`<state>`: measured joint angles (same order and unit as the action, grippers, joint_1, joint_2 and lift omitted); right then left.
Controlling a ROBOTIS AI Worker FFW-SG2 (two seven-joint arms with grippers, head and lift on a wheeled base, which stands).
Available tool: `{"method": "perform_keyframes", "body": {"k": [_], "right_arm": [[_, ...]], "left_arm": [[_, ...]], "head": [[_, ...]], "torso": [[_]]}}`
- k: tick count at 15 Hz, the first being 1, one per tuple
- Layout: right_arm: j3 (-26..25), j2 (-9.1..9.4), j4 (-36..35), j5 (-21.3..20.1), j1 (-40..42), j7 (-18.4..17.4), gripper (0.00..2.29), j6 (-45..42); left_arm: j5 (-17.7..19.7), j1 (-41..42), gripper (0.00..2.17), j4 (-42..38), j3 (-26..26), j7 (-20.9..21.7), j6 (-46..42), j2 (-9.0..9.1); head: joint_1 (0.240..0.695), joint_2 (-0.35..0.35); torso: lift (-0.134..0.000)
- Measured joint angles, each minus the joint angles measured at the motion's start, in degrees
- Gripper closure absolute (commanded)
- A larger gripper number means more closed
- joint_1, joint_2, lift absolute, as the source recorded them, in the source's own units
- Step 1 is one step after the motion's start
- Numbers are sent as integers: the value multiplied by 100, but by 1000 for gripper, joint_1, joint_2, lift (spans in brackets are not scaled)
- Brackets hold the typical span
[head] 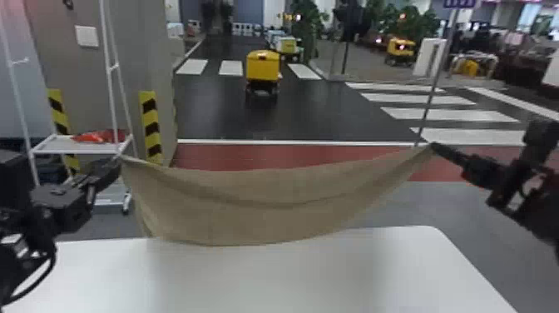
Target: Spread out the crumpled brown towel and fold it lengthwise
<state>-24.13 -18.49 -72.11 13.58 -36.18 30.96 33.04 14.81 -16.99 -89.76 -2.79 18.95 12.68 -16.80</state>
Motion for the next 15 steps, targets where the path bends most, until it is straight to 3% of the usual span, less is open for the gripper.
{"method": "perform_keyframes", "body": {"k": [4, 5, 10, 11, 15], "right_arm": [[-164, -65, -1229, 589, 1723, 90, 1420, 53], [-251, -72, -1494, 697, 2122, 133, 1420, 68], [-1027, -39, -2630, 1512, 3731, 321, 1420, 279], [-1167, -25, -2776, 1663, 3980, 376, 1420, 310], [-1695, 99, -3128, 2042, 4783, 658, 1420, 387]], "left_arm": [[-7, 1117, 1092, -574, -106, 83, -40, -46], [-81, 1481, 1092, -830, -155, 114, -46, -58], [-463, 3016, 1089, -2141, -439, 111, 26, -69], [-492, 3242, 1092, -2328, -519, 109, 58, -63], [-514, 4128, 1089, -2904, -850, 133, 114, 8]], "head": [[521, -151], [575, -160], [678, -205], [695, -217], [695, -242]], "torso": [[-124], [-124], [-124], [-124], [-124]]}}
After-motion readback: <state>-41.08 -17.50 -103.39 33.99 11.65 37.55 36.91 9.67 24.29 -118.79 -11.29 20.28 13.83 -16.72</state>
